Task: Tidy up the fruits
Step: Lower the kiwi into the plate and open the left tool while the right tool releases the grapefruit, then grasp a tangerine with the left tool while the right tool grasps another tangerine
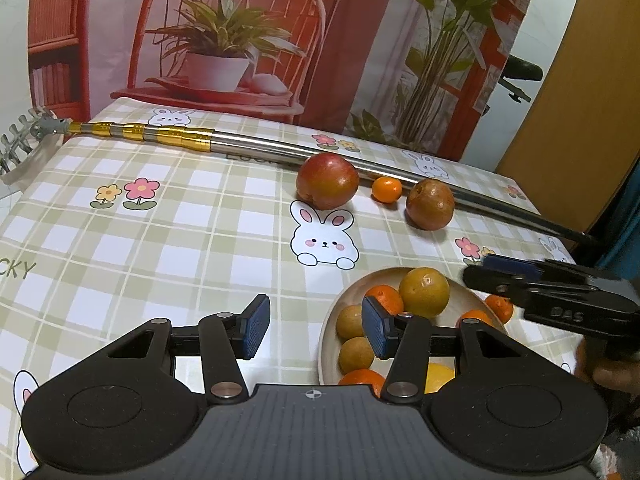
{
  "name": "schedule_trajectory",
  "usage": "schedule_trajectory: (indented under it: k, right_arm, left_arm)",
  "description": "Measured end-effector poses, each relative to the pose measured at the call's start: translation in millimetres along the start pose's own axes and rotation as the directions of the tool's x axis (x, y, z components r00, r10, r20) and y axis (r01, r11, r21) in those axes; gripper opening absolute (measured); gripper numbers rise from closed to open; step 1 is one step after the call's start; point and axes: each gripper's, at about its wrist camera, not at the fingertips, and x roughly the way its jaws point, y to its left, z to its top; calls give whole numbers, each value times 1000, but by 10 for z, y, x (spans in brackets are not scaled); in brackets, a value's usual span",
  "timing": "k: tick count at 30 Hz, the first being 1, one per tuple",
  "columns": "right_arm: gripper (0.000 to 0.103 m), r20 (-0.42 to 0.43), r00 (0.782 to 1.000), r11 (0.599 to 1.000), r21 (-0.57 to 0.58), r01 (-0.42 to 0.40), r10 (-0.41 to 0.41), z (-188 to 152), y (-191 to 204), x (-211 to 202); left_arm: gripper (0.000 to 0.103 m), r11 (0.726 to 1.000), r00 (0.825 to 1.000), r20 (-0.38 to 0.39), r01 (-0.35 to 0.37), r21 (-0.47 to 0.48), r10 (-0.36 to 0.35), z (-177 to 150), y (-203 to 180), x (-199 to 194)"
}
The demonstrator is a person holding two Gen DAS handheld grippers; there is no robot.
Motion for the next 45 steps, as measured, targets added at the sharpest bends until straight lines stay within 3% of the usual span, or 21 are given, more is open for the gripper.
schedule_trajectory:
  k: [12, 24, 30, 34, 39, 45]
  right_arm:
    - [45, 78, 983, 976, 161, 150, -164, -107, -632, -405]
    - [45, 79, 979, 969, 177, 174, -190, -216, -783, -412]
    - [45, 70, 978, 969, 170, 182, -196, -217, -783, -387]
    - [45, 75, 978, 968, 177, 180, -196, -206, -807, -380]
    - [45, 66, 976, 961, 200, 192, -209, -212, -860, -305]
    - [45, 52, 975, 956, 214, 199, -214, -255, -916, -250]
  left_arm:
    - [53, 999, 1000, 12, -26, 27, 26, 152, -40, -91]
    - [53, 999, 1000, 2, -25, 35, 25, 357, -154, -8]
    - [51, 997, 1000, 8, 20, 79, -21, 524, -262, 84]
    - [44, 994, 996, 21, 88, 67, -89, 723, -347, 149]
    - [40, 993, 995, 28, 89, 79, -92, 1004, -570, 345]
    - [39, 983, 982, -58, 180, -26, -181, 1251, -618, 861]
